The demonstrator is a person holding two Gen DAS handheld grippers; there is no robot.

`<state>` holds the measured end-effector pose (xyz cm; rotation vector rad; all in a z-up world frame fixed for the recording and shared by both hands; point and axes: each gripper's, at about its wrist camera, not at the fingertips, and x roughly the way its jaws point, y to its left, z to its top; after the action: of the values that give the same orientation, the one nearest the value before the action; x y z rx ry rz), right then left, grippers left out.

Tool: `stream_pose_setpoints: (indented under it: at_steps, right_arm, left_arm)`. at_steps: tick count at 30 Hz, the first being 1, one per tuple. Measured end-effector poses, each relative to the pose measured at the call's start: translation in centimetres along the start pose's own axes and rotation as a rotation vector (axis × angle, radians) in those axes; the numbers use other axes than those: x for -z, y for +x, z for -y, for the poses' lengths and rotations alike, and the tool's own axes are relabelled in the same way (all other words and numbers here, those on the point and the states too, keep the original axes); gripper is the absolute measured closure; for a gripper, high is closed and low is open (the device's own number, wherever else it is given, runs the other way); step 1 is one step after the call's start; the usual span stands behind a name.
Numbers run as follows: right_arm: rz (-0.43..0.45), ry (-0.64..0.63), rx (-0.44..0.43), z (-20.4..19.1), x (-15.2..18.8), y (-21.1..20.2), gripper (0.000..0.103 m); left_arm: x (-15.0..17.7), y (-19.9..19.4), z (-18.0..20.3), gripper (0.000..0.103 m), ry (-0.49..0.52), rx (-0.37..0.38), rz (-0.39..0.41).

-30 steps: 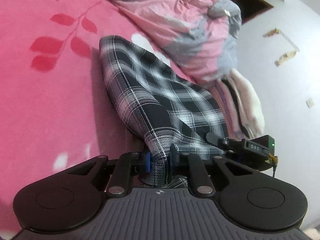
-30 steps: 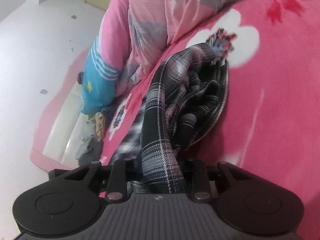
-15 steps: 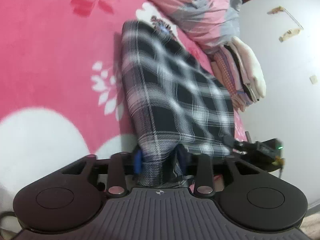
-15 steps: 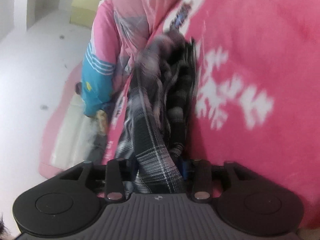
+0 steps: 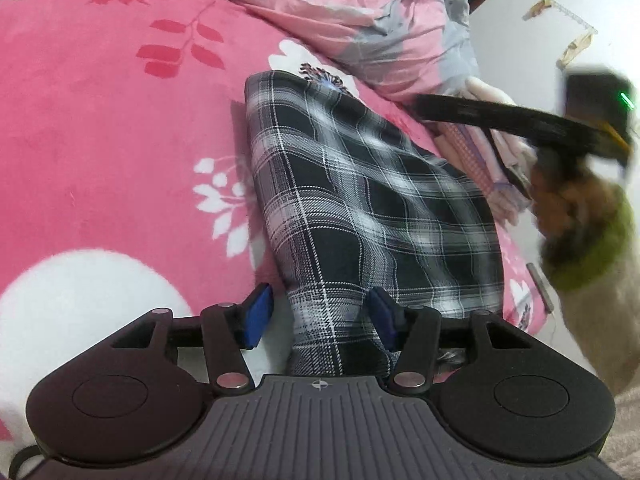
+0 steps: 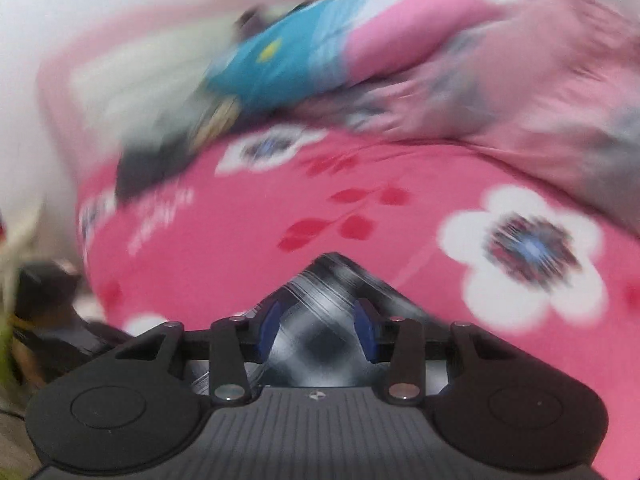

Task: Fold clothes
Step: 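Lay the folded end down, open both grippers and lift them away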

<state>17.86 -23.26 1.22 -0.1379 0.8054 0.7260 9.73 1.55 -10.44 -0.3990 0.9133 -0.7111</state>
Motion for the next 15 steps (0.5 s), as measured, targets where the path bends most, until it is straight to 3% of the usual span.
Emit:
stream_pose_setpoints:
  at_steps: [4,7,10,15]
  right_arm:
    - [-0.141,-0.044,0.049,0.6,-0.9,7.0,0.075]
    - [-0.146,0.139,0.011,3.7,-0.3,9.1,0.08]
    - [-0.041,0.274,0.038,5.4,-0.2,5.4,0.078]
    - [0.188,0.466,0.167,7.8,3.8,-6.8,0.077]
  left_arm:
    - [0.6,-0.2,-0.2,0.051,0.024,0.011,0.017]
    - [1.0,-0.4,0.1,0.052,0.064,0.007,0.026]
    - [1.1,-0.6,0.3,0.051,0.087,0.008,0.024]
    - [0.7,-0.8,0.3,0.051,0.058,0.01,0.012]
